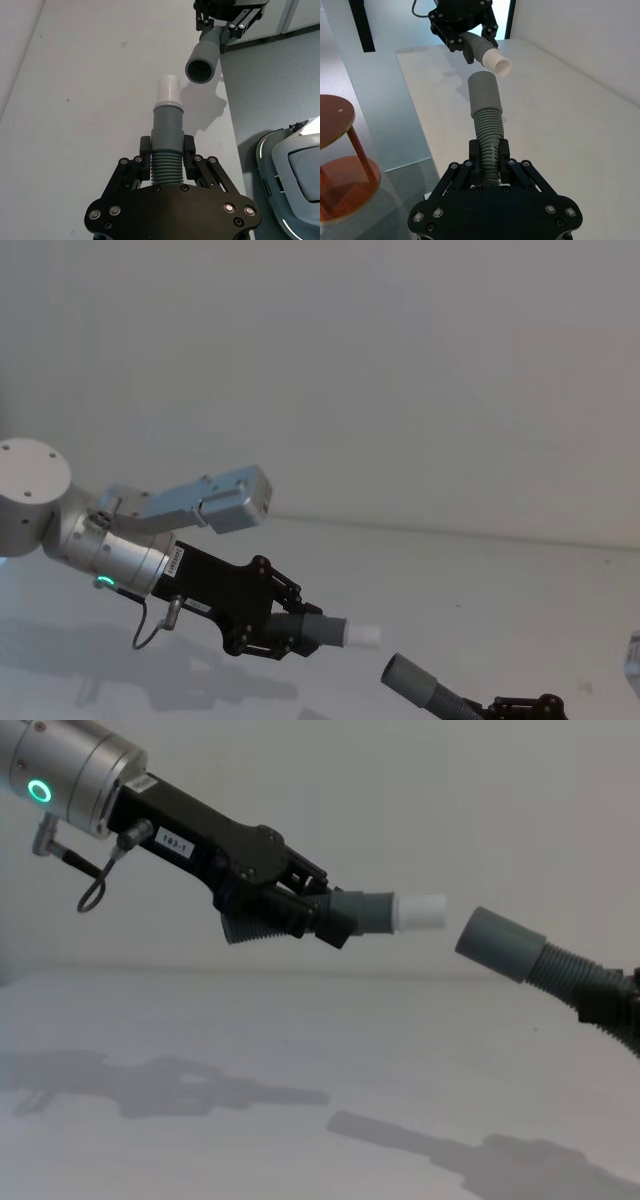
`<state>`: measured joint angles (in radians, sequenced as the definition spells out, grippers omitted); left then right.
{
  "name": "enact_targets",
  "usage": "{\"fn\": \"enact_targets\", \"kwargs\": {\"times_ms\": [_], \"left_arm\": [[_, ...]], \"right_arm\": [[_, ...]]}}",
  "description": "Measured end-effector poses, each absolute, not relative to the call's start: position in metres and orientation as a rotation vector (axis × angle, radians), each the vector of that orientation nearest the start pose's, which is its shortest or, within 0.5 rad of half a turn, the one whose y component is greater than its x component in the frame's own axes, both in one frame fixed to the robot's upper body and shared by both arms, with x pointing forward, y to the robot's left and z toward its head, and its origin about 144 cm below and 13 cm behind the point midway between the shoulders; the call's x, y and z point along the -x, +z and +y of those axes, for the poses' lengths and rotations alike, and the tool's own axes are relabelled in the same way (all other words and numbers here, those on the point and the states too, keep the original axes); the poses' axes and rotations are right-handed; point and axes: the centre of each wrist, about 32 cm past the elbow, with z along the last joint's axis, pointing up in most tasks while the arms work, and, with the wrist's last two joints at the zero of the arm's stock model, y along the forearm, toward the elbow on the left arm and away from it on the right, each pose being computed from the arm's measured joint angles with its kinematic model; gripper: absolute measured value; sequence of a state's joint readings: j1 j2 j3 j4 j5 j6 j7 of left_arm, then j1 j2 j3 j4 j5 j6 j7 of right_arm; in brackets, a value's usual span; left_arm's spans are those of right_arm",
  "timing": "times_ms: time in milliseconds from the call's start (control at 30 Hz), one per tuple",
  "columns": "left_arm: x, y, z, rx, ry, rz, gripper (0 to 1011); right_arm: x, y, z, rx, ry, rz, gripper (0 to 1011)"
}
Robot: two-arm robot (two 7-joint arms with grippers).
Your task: Use both hands to pick up one end of the pipe from the table, align the ends, and insert them.
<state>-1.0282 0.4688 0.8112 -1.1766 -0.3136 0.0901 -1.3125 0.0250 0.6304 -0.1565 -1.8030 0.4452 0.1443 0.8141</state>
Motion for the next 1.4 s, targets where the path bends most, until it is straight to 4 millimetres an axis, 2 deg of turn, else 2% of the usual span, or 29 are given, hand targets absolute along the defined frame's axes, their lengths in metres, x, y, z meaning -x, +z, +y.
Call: {"fn": "enact_targets", "kwargs": {"times_ms": [1400], "left_arm": [[-0.645, 1.38, 0.213, -0.526, -0.117, -0.333, 340]], "right_arm": [[-0.461, 1.237, -0.319, 0.177, -0.547, -0.054, 185]]}}
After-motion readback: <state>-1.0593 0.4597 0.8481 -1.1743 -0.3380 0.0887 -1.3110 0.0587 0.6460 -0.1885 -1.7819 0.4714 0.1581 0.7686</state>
